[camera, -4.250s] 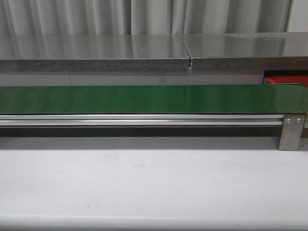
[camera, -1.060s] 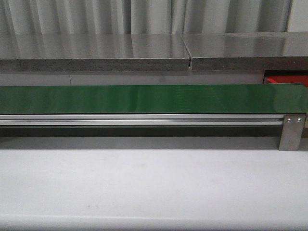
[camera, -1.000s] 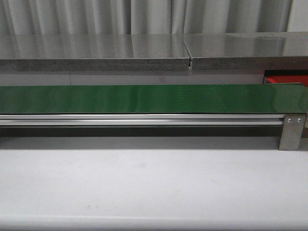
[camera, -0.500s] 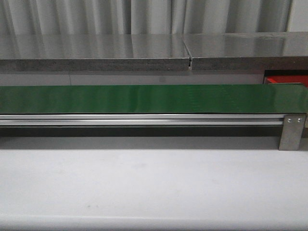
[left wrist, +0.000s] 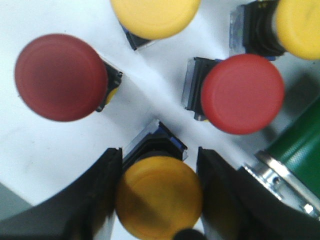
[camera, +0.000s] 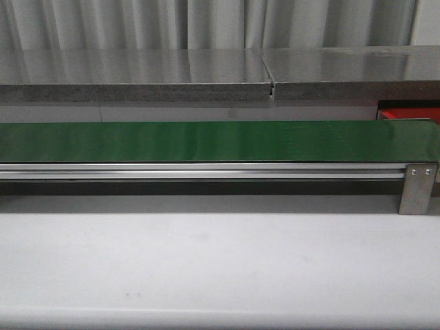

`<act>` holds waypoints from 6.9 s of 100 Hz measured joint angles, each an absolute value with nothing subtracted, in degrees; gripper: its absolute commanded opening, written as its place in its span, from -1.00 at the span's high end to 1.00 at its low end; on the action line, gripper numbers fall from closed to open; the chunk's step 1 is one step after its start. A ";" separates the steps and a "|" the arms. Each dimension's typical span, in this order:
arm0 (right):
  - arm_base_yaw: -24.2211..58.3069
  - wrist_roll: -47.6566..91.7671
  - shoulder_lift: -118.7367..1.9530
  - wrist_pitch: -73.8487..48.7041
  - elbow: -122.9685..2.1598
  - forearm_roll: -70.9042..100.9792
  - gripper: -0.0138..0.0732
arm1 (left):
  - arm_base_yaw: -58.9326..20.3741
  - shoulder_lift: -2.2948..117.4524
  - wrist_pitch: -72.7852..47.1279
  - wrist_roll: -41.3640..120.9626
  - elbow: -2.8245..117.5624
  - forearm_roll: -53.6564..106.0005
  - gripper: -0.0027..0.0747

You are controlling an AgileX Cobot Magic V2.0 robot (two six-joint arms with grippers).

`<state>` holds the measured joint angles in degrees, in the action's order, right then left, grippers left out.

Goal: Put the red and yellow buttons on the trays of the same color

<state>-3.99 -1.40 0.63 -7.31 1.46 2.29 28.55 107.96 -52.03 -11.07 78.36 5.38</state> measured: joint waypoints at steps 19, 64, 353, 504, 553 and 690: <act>-3.99 -1.40 0.63 -7.31 1.46 2.29 0.95 | 28.55 100.53 -54.21 -11.02 78.36 4.98 0.50; -3.99 -1.40 0.63 -7.31 1.46 2.29 0.95 | 22.54 96.32 -61.96 -8.48 88.73 4.54 0.50; -3.99 -1.40 0.63 -7.31 1.46 2.29 0.95 | 26.32 110.94 -66.05 -14.10 94.80 5.89 -0.35; -3.99 -1.40 0.63 -7.31 1.46 2.29 0.95 | 26.32 118.58 -60.30 -13.61 94.60 7.54 0.39; -3.99 -1.40 0.63 -7.31 1.46 2.29 0.95 | 24.02 106.85 -65.43 -13.03 95.04 4.79 0.39; -3.99 -1.40 0.63 -7.31 1.46 2.29 0.95 | 14.37 111.43 -64.13 -11.77 100.87 5.02 -0.37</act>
